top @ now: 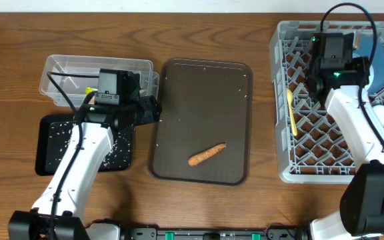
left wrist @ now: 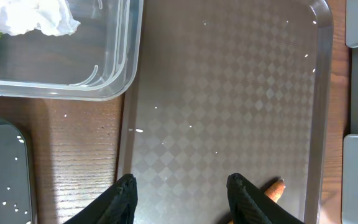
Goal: Sort waste into correct bins and load items into the dishwasher rack
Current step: 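Lift the bowl with the right gripper and place it in the rack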
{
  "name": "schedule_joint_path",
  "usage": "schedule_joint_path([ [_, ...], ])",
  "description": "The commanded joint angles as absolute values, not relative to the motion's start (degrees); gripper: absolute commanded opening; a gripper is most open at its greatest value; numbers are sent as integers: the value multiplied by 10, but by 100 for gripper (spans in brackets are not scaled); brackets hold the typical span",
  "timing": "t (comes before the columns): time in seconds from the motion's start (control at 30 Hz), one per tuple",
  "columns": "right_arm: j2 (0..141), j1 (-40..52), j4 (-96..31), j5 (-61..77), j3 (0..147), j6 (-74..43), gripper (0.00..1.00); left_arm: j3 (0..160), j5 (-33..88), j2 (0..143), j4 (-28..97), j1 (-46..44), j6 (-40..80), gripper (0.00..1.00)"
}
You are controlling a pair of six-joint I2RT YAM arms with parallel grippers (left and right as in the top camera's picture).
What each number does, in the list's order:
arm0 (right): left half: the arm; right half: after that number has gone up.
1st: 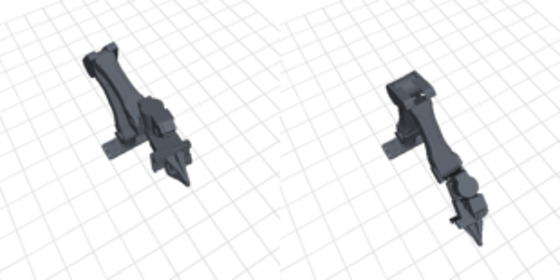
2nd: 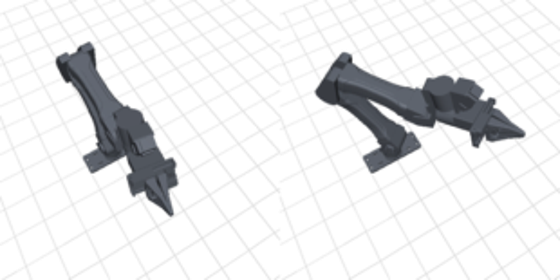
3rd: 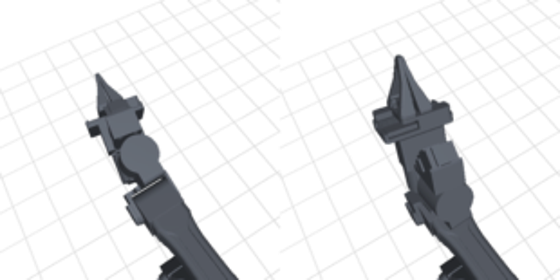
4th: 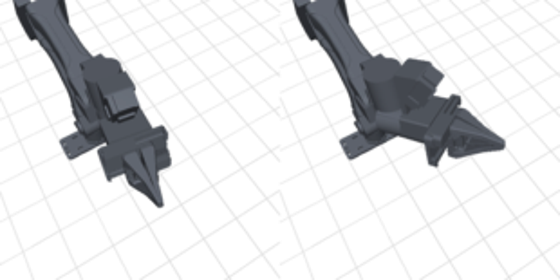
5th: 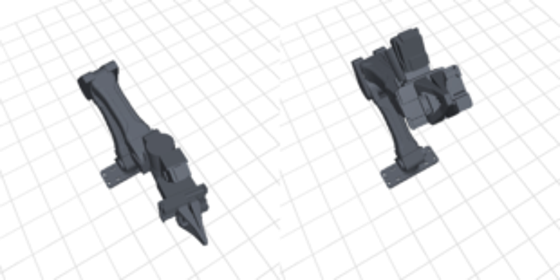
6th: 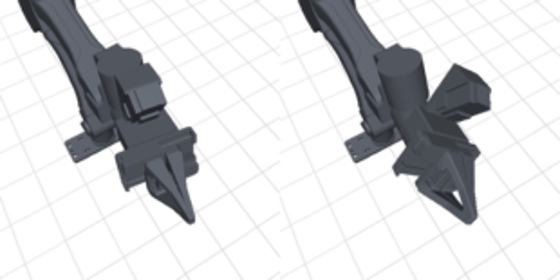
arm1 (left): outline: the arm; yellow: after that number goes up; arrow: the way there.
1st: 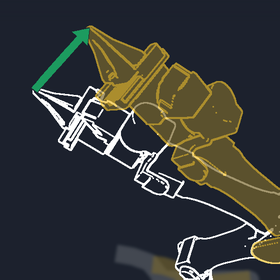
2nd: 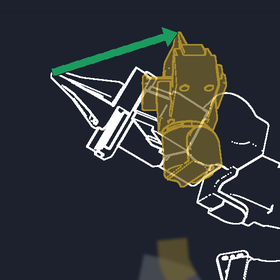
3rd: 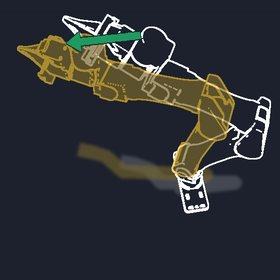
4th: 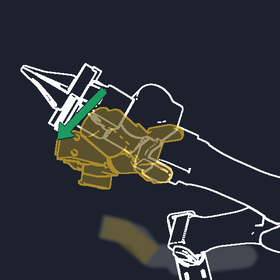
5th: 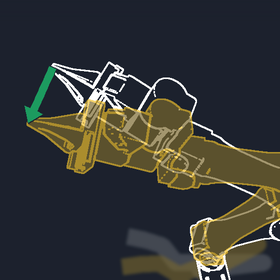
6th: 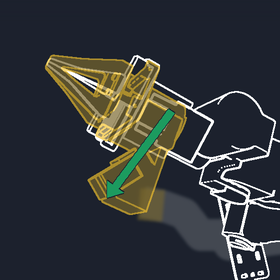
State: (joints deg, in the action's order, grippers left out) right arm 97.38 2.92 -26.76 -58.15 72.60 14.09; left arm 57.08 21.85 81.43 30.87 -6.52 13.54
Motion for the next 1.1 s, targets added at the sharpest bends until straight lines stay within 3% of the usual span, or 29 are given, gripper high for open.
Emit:
schedule_joint_path([
  [0.0, 979, 40, -267, -595, 701, 114, 1, 576, 213, 811, 308, -63, 134, 50],
  [0.83, 979, 142, -314, -428, 662, 31, 6, 576, 198, 811, 309, -63, 134, 50],
  [0.97, 979, 144, -362, -415, 662, -11, 19, 576, 198, 811, 309, -63, 134, 50],
  [1.07, 979, 144, -405, -375, 662, -13, 24, 576, 198, 811, 309, -63, 134, 50],
])
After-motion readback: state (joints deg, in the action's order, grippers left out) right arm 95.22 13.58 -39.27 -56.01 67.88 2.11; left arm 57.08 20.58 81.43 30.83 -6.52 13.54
